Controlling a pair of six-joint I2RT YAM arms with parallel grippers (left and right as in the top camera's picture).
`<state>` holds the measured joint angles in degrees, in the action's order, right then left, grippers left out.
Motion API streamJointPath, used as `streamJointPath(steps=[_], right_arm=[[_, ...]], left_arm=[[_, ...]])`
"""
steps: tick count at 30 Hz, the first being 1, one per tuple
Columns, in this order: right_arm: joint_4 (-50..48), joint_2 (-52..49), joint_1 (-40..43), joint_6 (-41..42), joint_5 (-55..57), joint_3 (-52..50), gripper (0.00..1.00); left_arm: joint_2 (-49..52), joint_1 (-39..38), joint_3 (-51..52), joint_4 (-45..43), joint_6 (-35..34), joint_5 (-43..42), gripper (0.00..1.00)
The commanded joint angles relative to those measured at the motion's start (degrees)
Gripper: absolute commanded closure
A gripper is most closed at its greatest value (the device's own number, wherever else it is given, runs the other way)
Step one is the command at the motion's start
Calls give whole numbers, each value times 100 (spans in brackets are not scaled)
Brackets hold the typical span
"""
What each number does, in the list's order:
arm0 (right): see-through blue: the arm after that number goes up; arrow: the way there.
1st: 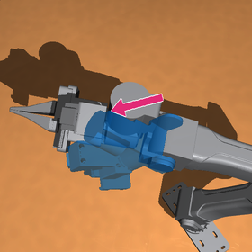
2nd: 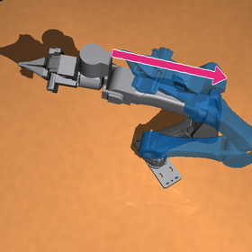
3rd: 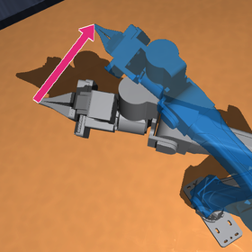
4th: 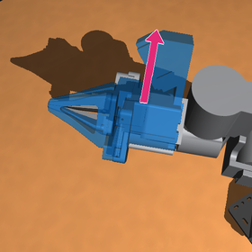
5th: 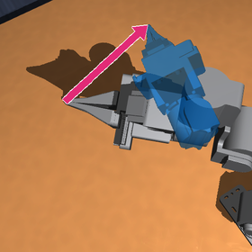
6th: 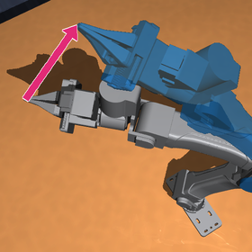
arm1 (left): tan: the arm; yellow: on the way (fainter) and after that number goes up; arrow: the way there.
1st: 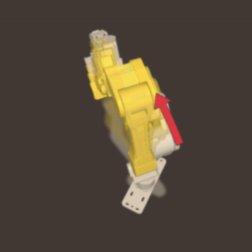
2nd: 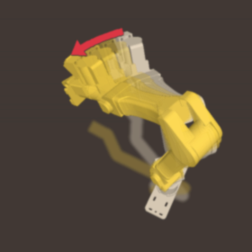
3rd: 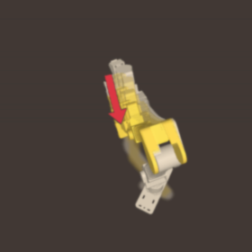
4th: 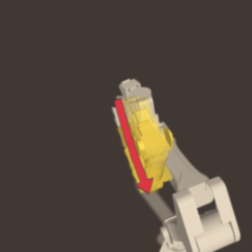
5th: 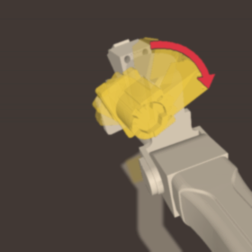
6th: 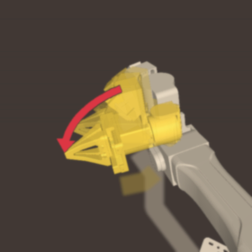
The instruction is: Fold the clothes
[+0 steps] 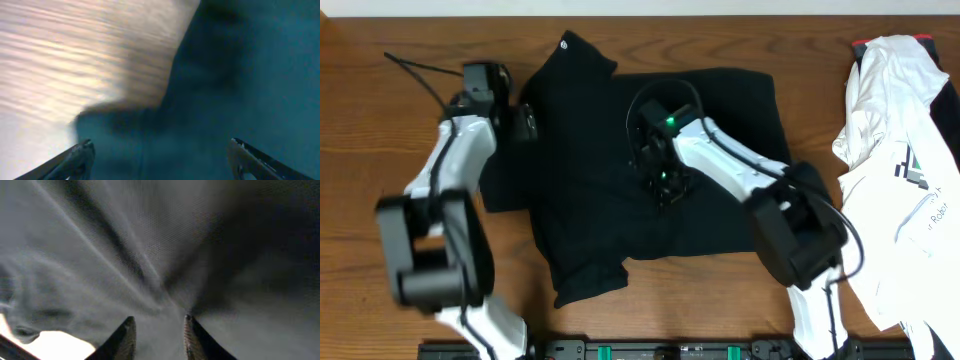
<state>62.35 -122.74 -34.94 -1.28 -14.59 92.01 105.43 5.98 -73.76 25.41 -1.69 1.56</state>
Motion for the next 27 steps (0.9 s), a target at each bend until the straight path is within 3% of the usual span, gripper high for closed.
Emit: streamJointPath(steps=[1,4,8,11,18,22,27], right_arm=[[-240,951,293,-192,166,-2,53],[-535,1281,640,151,267,-2,55],[-920,1204,1259,675,275,-4,66],[-1266,905,1696,1021,227,-4,71],[-1917,70,2262,1198,-435,-4,73],[-2284,-308,2319,1198,-584,-4,82],[-2511,-597,2319,1252,-533,-4,76]], left_arm=[[-918,33,-192,619,-463,35,13],[-1298,33,-190,1410,-986,-442,13],[-1384,28,-149,2588,-1698,-1327,22],[-1360,-46,177,3040,-1993,-1451,24],[-1357,-114,1473,2446,-2159,-1445,23],[-1357,-114,2096,1733,-2262,-1447,25],[-1342,-125,2573,1388,-2371,-1532,27]])
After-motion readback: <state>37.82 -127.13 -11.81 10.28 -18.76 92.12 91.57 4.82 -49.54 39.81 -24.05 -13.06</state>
